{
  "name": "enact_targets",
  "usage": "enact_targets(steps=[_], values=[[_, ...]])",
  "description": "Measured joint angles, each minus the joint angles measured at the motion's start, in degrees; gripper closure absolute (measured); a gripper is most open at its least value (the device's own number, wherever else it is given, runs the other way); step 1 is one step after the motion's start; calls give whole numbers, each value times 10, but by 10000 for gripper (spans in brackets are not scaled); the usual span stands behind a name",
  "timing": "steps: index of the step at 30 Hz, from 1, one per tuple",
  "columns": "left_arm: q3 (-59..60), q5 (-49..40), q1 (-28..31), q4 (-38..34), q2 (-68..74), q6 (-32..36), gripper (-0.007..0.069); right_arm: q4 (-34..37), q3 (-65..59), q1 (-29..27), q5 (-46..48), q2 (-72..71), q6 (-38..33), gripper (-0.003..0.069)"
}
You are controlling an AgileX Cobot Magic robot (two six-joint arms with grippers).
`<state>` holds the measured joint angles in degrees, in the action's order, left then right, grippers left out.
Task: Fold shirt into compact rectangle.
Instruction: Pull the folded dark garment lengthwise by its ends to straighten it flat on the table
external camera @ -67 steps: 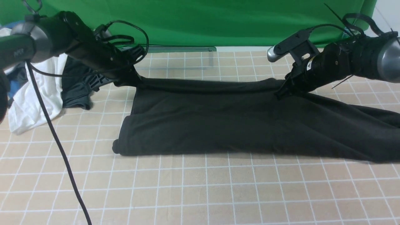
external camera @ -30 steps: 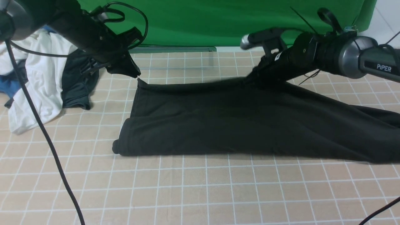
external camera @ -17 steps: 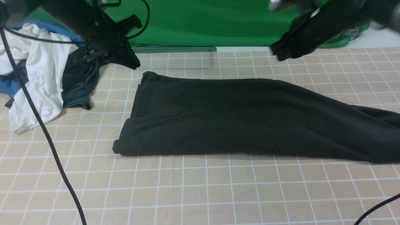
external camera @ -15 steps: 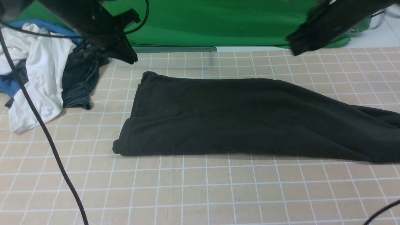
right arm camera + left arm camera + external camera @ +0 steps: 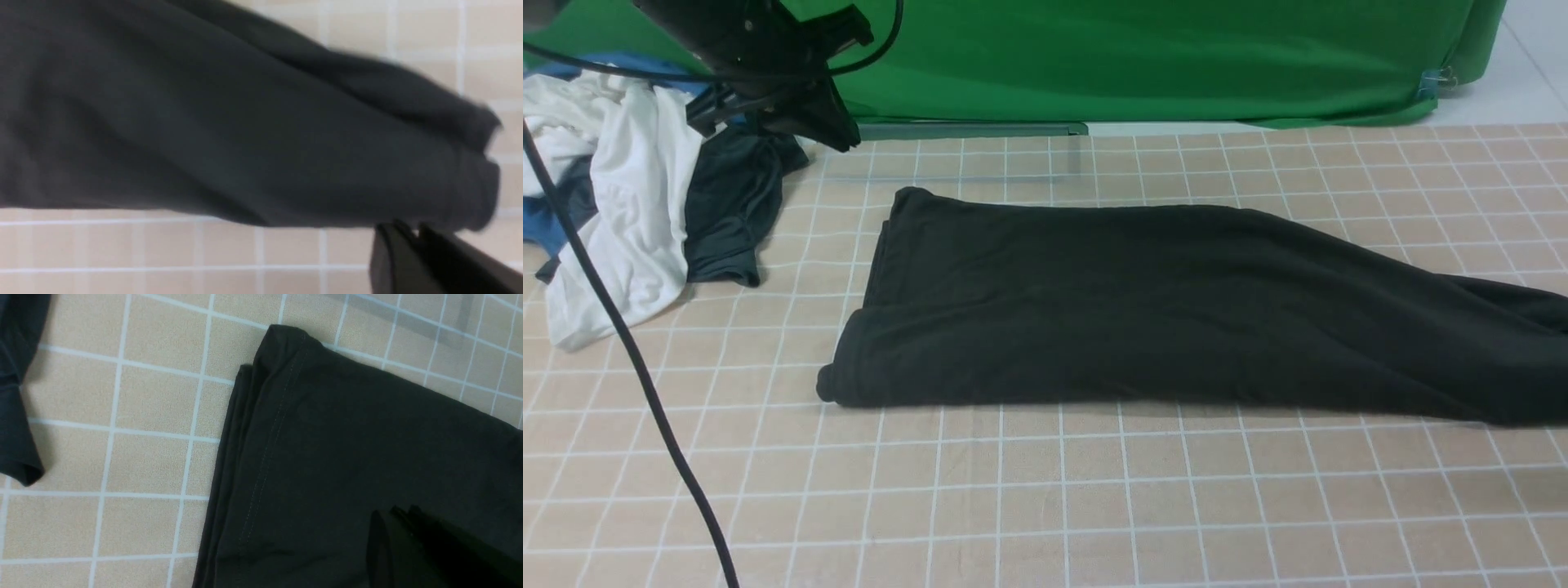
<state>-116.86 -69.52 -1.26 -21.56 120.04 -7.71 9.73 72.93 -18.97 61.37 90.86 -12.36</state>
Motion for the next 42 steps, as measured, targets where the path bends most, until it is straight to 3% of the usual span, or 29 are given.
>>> enact_targets(steps=[5,6,10,16,20,22,26,28,42], values=[[0,0,0,4,0,0,610,-94,-52,-3,-54,38,63,229],[0,0,0,4,0,0,610,-108,-54,-3,-62,49,74,203],[0,0,0,4,0,0,610,-126,-54,-3,-112,85,98,159],[0,0,0,4,0,0,610,-128,-54,-3,-162,133,100,155],[0,2,0,4,0,0,610,-129,-54,-3,-164,160,100,193],[0,4,0,4,0,0,610,-129,-54,-3,-166,169,100,277],[0,4,0,4,0,-1,610,-130,-53,-3,-170,172,97,527],[0,4,0,4,0,-1,610,-130,-49,-3,-168,172,97,598],[0,4,0,4,0,-4,608,-131,23,-3,-161,157,96,608]])
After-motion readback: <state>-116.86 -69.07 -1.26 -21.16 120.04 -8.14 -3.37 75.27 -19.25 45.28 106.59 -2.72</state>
